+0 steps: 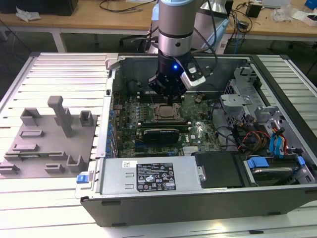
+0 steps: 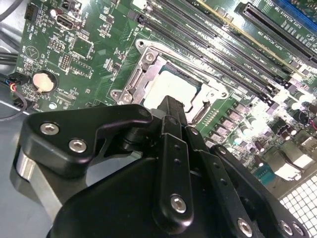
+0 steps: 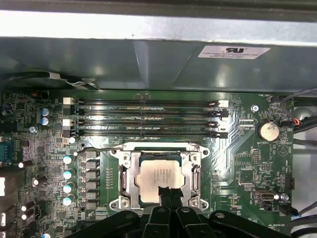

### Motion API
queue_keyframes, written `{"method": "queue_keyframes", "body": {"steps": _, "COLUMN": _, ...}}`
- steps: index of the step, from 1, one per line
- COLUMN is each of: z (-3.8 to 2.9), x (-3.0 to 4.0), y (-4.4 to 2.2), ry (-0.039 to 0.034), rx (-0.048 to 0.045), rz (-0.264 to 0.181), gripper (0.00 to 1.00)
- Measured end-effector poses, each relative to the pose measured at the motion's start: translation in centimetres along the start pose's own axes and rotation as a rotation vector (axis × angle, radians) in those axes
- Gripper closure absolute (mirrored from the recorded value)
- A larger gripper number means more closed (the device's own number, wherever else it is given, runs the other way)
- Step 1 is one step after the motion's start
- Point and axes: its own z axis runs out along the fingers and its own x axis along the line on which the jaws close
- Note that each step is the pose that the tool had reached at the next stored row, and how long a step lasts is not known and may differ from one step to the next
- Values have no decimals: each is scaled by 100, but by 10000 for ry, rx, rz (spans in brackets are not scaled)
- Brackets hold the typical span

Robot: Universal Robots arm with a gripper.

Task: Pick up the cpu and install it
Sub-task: 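Close the cpu cover, then install the first cpu locking lever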

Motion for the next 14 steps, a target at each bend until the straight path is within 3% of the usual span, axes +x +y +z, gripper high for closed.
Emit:
{"method": "queue_keyframes", "body": {"steps": 4, "z": 1, "x": 0, "y": 0, "ry": 57, "rx": -2, "rz": 1, "gripper": 89}}
{"method": "queue_keyframes", "body": {"steps": 14, "z": 0, "x": -1, "y": 1, "ry": 73, "rx": -3, "rz": 1, "gripper": 89}}
